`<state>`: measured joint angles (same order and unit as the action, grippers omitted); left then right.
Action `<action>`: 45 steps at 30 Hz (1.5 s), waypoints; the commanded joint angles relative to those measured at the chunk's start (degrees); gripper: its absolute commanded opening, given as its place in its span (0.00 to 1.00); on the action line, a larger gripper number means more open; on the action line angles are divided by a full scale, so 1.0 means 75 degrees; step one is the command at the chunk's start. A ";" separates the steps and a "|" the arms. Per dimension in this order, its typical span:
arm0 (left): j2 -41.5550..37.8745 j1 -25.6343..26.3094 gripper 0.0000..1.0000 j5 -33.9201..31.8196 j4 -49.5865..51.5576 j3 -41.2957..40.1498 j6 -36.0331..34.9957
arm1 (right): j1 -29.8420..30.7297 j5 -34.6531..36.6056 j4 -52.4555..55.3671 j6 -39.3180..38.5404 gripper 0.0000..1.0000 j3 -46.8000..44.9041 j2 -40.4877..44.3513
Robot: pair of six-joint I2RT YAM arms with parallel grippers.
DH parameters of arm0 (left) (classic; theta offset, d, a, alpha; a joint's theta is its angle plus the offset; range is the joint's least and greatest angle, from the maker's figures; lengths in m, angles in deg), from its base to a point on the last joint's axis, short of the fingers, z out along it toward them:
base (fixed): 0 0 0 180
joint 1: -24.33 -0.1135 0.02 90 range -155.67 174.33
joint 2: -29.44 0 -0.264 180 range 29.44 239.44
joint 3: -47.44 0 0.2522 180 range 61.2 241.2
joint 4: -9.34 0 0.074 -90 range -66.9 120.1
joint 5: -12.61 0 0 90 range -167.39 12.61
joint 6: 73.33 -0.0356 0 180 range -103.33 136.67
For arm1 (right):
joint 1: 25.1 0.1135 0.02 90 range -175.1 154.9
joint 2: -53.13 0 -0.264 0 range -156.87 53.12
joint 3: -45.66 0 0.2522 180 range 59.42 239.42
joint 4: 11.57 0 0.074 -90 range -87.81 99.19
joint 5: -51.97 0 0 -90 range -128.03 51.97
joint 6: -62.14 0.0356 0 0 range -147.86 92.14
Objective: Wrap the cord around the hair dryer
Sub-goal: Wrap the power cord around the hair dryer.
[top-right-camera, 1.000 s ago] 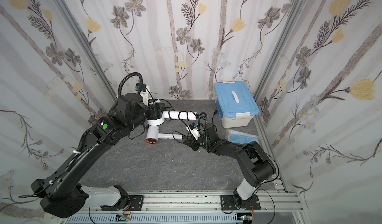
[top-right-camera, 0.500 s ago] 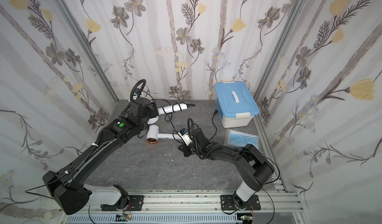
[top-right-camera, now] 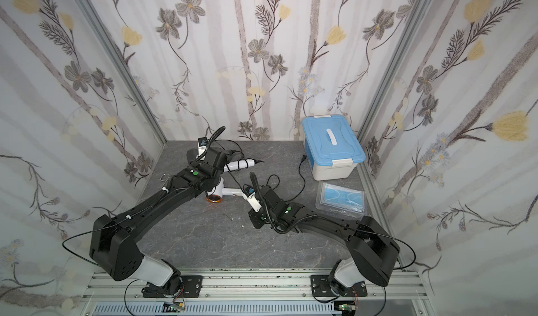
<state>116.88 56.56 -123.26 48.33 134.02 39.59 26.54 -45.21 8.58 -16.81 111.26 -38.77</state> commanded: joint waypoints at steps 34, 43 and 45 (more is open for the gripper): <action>0.1045 0.0307 0.00 0.5654 0.0786 -0.0193 -0.1812 | -0.1821 0.0689 0.2837 -0.3260 0.00 0.4800 -0.1131; 0.0084 0.0332 0.00 0.7084 0.0246 -0.0648 -0.1820 | -0.2277 0.0076 0.2632 -0.3810 0.00 0.4855 -0.1665; -0.0165 0.0328 0.00 0.7328 0.0065 -0.0772 -0.1734 | -0.2373 -0.0452 0.2522 -0.3896 0.00 0.4749 -0.1681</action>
<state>117.49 59.09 -73.69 52.44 128.90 27.00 9.27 -43.09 30.57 -43.76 147.15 -51.08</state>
